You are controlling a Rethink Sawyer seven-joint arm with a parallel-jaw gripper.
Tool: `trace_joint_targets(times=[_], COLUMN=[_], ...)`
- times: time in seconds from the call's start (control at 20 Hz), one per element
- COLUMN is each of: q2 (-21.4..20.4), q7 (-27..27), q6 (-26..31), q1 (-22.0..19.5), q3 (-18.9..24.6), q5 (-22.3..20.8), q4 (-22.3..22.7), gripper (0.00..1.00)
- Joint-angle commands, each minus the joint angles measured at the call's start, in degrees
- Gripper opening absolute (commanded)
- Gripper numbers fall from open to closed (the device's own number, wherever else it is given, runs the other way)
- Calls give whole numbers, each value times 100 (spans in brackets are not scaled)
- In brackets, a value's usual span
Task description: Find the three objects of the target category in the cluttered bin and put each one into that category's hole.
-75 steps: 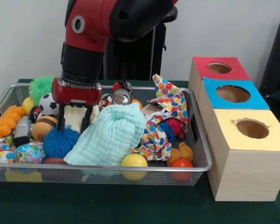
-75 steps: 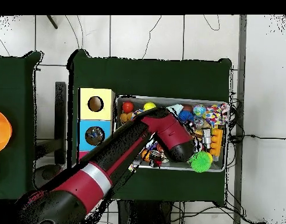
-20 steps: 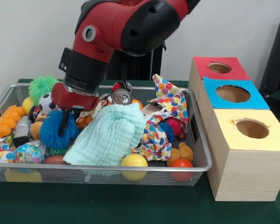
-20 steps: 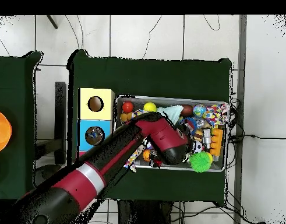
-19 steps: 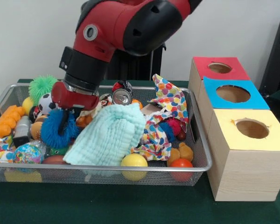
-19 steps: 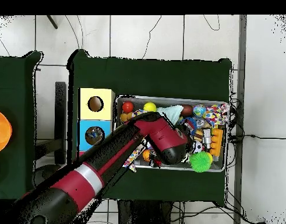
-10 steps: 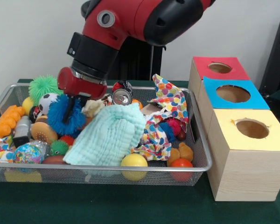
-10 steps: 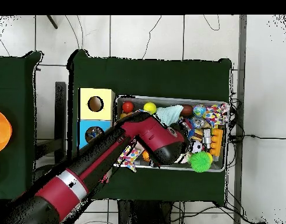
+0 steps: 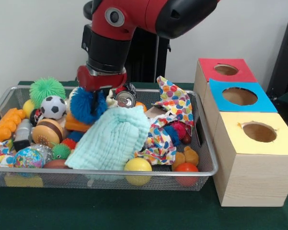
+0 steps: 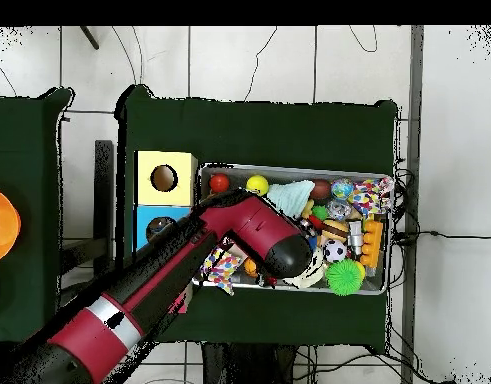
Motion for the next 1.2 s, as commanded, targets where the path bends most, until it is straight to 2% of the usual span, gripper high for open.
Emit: trace_joint_targets(times=[0.05, 0.2, 0.65, 0.85, 1.2], q2=[-116, -68, 217, 331, 290], q7=[2156, 2393, 2653, 2672, 2495], q6=[-1359, -1778, -2241, -2244, -2136], q1=[17, 2, 123, 149, 211], q3=[400, 301, 239, 232, 305], q5=[-233, -373, -633, -752, -750], q4=[-79, -242, -300, -300, -74], gripper=[0, 0, 0, 0, 0])
